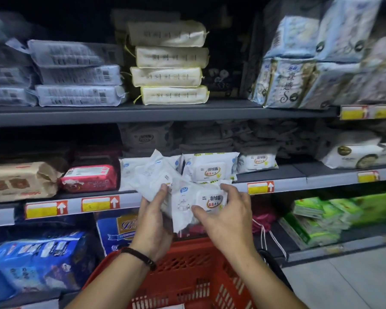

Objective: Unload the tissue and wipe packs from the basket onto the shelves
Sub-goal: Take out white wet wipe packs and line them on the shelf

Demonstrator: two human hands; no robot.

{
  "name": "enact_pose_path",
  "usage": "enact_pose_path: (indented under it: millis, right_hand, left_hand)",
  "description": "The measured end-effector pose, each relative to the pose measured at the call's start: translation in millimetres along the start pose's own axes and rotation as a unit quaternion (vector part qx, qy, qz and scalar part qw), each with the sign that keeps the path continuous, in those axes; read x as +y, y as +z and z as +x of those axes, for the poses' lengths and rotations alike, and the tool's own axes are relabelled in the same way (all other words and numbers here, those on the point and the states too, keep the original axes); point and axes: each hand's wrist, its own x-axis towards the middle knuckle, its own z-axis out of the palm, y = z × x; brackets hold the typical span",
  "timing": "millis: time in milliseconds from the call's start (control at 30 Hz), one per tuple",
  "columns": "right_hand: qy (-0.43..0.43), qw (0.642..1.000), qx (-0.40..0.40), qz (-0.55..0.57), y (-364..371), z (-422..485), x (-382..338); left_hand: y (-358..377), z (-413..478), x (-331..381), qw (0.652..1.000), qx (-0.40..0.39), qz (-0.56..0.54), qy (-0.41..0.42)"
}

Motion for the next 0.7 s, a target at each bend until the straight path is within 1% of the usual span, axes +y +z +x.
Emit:
enact_pose_path:
  millis: [67,167,267,400,533,600,700]
  right_hand:
    - [0.011,0.999,0.038,0.009,-14.7,13.2,10.3]
    - [0.014,0.995,0.098,0.006,-39.5,39.2,26.0]
    - [0.018,0.988,0.153,-0.018,-65.7,79.3,36.4]
    - [0.031,0.975,0.211,-0.055,-79.2,136.3,51.8]
    - [0.015,0.974,0.217,-0.066,-65.1,164.4,81.4]
    - [-0.004,0.977,0.197,-0.082,-53.9,169.7,100.5]
    - [-0.015,0.981,0.179,-0.077,-43.3,177.7,117.7]
  left_hand:
    - [18.0,9.1,-5.6,1.0,0.001,0.004,-0.006]
    - [46.9,21.7,-12.9,0.998,-0.006,0.061,0.016]
    - [64.9,31.6,-20.4,0.993,-0.022,0.11,0.032]
    - [73.9,38.5,-33.8,0.985,-0.008,0.162,0.066]
    - [75.1,42.6,-46.4,0.988,-0.007,0.149,0.046]
    - [73.4,47.2,-56.6,0.99,-0.009,0.134,0.038]
    - [75.4,48.5,-69.5,0.993,-0.01,0.12,0.016]
